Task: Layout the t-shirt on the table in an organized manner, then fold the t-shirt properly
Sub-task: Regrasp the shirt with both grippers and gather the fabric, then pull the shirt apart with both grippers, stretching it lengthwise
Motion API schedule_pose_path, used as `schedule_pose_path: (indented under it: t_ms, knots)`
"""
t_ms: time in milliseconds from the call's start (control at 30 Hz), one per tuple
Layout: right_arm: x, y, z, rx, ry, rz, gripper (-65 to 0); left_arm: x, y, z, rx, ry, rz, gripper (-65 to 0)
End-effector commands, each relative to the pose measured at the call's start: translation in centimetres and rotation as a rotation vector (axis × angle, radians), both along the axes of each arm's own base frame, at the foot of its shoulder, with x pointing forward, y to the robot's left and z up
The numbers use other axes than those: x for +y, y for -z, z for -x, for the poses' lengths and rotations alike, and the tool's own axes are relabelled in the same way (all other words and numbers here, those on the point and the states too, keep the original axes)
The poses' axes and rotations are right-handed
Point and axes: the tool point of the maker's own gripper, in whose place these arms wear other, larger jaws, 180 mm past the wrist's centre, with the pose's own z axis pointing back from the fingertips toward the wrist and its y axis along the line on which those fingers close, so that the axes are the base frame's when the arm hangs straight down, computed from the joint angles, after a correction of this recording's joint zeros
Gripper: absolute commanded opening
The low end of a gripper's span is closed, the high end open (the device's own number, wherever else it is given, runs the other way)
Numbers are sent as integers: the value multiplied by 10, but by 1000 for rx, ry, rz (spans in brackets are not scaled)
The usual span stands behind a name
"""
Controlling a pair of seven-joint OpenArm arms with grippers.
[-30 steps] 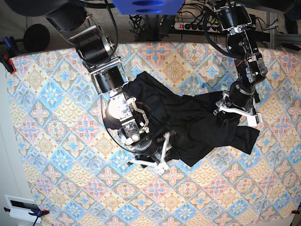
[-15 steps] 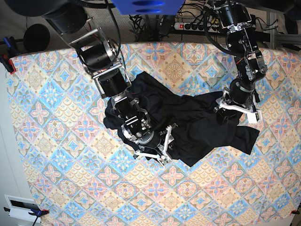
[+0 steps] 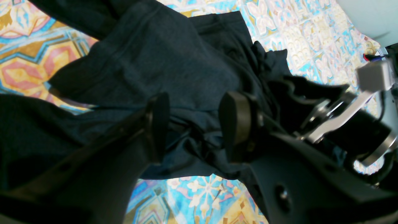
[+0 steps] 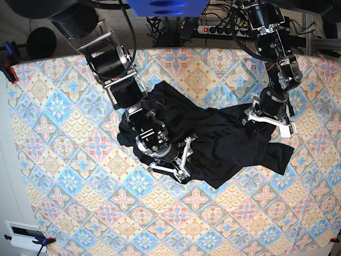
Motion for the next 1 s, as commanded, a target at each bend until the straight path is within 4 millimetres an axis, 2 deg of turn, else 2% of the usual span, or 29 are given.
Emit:
schedule_pose_path:
  t_ms: [0,133,200,267,300,367,467,567,600,700,800,900,967]
  knots:
    - [10,-22,-14,-37,2,-50,-373,1,-13,-7,-49,-3,-3,-369]
    - [11,-11,-8,42,44,-120,-381,1,-13,-7,-49,-3,-2,-369]
    - [13,-5,-3,55,30,-106,-445,1,-13,-7,-49,-3,-2,-369]
    - [17,-1,3,62,1,-80,-600,0,-13,-7,-49,-4,0,-369]
    - [18,1,4,65,-3,-75,-650,0,-13,-7,-49,-4,0,-369]
    - [20,-7,1,52,-7,-79,-625,1,-14,-7,-51,-3,-2,-369]
    - [32,-46,-10,-21,-34,-99,-650,1,-11,-7,-46,-5,1,-369]
    - [49,-120,-21,-165,-77,-135,-650,2,1,-6,-13,-10,15,-369]
    - [49,-140,-21,-207,-85,-136,-650,3,4,-6,-6,-10,18,-369]
    - [1,-157,-18,-254,-8,-127,-650,3,13,-4,18,-14,27,-369]
    - [-35,-177,-14,-281,102,-185,-650,4,13,-8,16,-16,32,-369]
    - [-76,-156,5,-230,225,-211,-650,4,11,-10,11,-16,29,-369]
    - [-112,-149,14,-229,310,-207,-650,3,8,-13,2,-14,30,-369]
